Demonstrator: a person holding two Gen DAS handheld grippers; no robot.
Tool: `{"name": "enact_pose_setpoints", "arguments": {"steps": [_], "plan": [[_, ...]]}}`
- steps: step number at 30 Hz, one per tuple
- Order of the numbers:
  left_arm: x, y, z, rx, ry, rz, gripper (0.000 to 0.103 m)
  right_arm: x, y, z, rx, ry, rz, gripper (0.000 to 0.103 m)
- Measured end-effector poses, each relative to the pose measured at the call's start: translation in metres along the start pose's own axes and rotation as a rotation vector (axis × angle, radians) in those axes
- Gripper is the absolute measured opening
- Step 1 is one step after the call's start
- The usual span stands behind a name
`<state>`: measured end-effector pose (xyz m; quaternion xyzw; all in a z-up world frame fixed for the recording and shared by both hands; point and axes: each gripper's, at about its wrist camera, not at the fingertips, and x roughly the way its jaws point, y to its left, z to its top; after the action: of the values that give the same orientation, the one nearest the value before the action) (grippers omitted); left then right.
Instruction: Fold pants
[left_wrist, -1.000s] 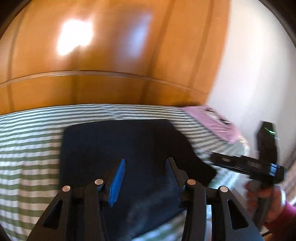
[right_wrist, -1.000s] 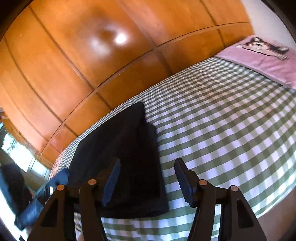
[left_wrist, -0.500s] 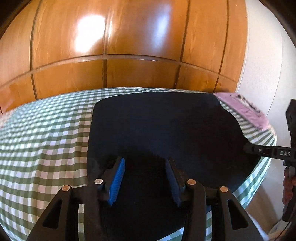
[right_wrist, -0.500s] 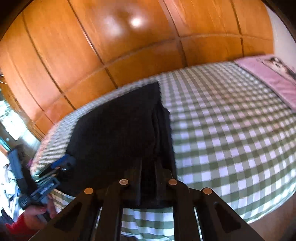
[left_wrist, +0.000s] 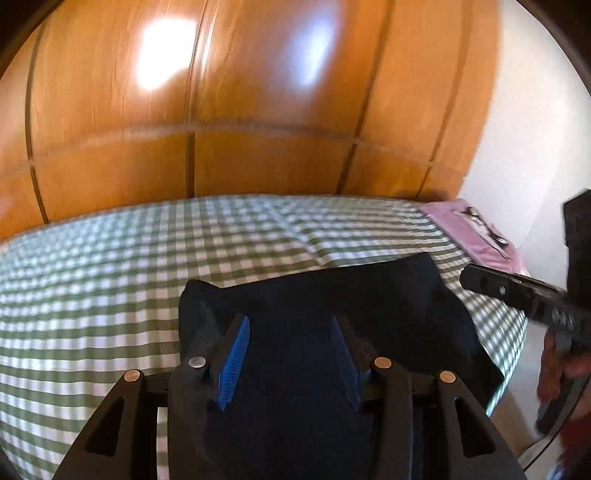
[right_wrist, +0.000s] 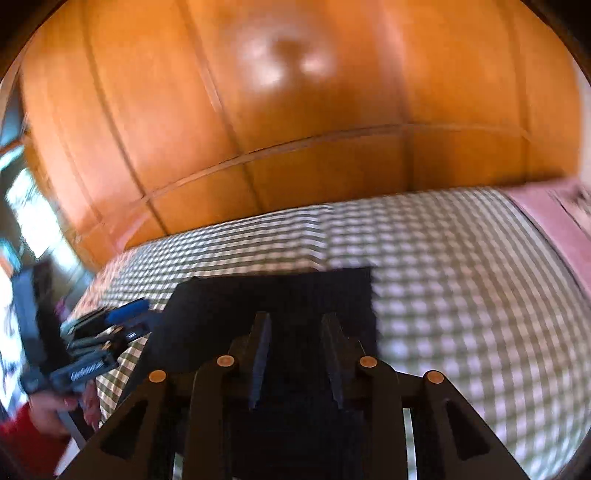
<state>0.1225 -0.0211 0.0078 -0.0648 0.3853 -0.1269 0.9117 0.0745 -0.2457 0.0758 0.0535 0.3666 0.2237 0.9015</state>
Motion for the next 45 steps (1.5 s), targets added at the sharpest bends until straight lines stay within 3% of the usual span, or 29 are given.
{"name": "enact_pose_setpoints", "arguments": {"steps": [3,7,9,11,14,20,23,26,28,31,35,39,42,45], "plan": [[0.029,0.007,0.010,-0.005,0.058,0.050,0.044,0.038,0.008,0.014,-0.049,0.057,-0.007,0.031],[0.056,0.012,0.013,0.023,0.103,0.115,0.043,0.081,-0.008,0.009,-0.084,0.145,-0.122,0.027],[0.063,0.012,0.014,0.022,0.108,0.117,0.043,0.091,-0.023,-0.001,-0.061,0.143,-0.160,0.024],[0.075,0.014,0.013,0.026,0.119,0.135,0.041,0.093,-0.042,-0.012,0.002,0.117,-0.204,0.028],[0.100,0.017,0.005,0.037,0.144,0.157,0.040,0.094,-0.071,-0.021,0.157,0.106,-0.127,0.034],[0.105,0.019,0.004,0.050,0.129,0.144,0.040,0.093,-0.090,-0.032,0.245,0.065,-0.088,0.043],[0.093,0.020,0.006,0.033,0.113,0.118,0.039,0.080,-0.085,-0.033,0.245,0.024,-0.085,0.044],[0.056,0.022,0.007,-0.003,0.032,0.116,0.039,0.058,-0.077,-0.030,0.210,-0.029,-0.104,0.045],[0.030,0.024,0.001,-0.037,-0.005,0.110,0.039,0.032,-0.065,-0.028,0.187,-0.082,-0.135,0.045],[0.001,0.022,-0.016,-0.077,-0.034,0.052,0.039,0.002,-0.049,-0.033,0.168,-0.131,-0.100,0.045],[-0.015,0.002,-0.054,-0.067,-0.027,0.011,0.039,-0.018,-0.022,-0.052,0.121,-0.090,-0.026,0.044],[-0.018,-0.017,-0.086,-0.003,-0.012,0.047,0.039,-0.023,-0.003,-0.075,0.053,-0.034,0.006,0.044],[-0.026,-0.029,-0.106,0.064,-0.056,0.100,0.040,-0.017,-0.001,-0.097,0.024,0.023,-0.028,0.038],[-0.034,-0.037,-0.115,0.116,-0.073,0.120,0.041,-0.020,-0.009,-0.113,0.045,0.015,-0.031,0.027]]}}
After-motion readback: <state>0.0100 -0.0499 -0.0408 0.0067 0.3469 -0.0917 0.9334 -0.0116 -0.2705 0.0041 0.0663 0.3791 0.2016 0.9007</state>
